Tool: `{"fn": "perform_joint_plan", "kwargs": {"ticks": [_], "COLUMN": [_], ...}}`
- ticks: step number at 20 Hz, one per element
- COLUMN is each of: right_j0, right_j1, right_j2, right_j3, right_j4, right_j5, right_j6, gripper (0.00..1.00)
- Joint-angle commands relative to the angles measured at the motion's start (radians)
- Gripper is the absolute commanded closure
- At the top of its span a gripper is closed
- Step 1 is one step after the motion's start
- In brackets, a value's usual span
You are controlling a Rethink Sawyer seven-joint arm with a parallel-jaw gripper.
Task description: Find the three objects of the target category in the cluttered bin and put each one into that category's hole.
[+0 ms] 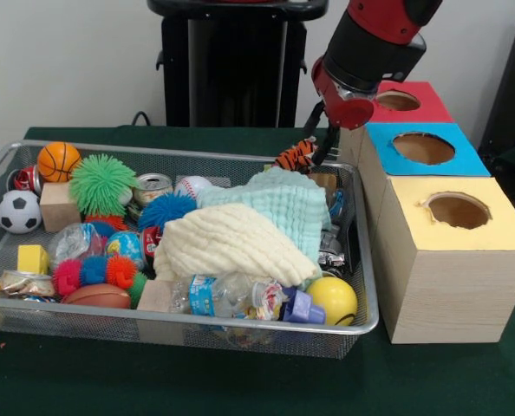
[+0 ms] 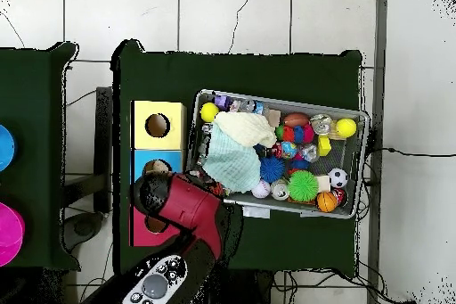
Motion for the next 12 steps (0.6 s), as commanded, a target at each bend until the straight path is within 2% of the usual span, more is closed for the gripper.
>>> {"fn": "perform_joint_plan", "kwargs": {"ticks": [1, 8, 12], "right_j0": [-0.003, -0.029, -0.087], "right_j1": [0.001, -0.014, -0.029], "right_j2": [0.167, 0.232, 0.32], "right_j3": [0.084, 0.125, 0.167], "right_j4": [0.038, 0.06, 0.069], "right_j5": [-0.069, -0.134, -0.225], "right_j6": [0.173, 0.158, 0.11], "gripper": [0.0, 0.0, 0.0]}}
